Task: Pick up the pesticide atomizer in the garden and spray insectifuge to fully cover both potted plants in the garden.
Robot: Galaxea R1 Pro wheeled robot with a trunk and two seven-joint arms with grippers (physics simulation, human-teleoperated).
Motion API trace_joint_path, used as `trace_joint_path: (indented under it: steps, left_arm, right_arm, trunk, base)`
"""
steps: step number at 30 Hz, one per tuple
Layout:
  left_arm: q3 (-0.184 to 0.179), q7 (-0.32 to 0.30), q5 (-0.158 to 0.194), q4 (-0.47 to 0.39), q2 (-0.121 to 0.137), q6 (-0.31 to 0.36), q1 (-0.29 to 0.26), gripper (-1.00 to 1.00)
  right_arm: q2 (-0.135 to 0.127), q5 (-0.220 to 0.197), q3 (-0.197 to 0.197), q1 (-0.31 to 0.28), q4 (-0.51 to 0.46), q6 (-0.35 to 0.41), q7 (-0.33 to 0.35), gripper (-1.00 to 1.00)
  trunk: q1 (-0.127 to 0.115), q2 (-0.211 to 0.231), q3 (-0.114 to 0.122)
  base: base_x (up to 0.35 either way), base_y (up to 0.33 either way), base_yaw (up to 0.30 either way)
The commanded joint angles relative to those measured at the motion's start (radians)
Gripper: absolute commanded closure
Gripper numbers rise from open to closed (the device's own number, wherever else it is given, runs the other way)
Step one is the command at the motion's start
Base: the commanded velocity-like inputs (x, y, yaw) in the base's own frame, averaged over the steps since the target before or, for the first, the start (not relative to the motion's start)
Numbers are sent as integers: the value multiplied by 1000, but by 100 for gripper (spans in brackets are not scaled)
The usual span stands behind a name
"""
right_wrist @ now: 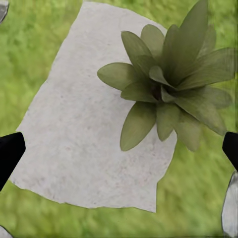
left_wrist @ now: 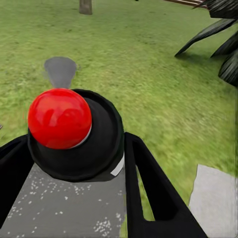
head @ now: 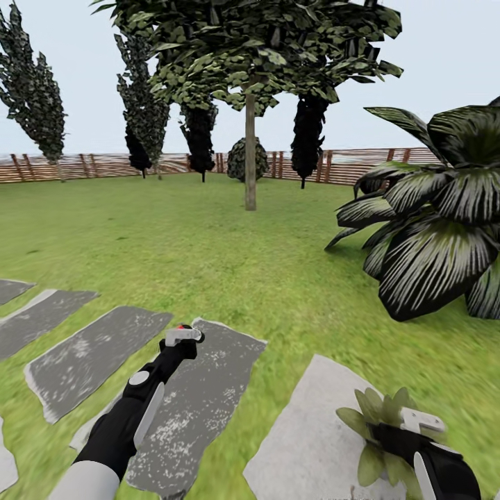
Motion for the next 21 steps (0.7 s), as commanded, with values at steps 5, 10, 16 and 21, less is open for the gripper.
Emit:
trace_joint_path:
  steps: [5,10,16,21]
  left_arm:
    - [1,-3,9,-2,0,8,0,100]
    - [1,-3,9,-2,0,7,0,100]
    - [1,-3,9,-2,0,8,0,100]
    - [1,-3,9,-2,0,7,0,100]
  right_arm:
    - [0,2,0,-1,-2,5,1,-100]
    - [0,2,0,-1,-2,5,1,-100]
    - [0,2,0,-1,-1,5,1,-100]
    - [1,2,0,-1,-3,5,1,-100]
  trunk:
    - [-19,35,17]
    - [-39,70,37]
    - [-62,112,63]
    - [-62,112,69]
  base:
    - [0,0,-260]
    - [0,0,-203]
    - [0,0,-151]
    - [0,0,-125]
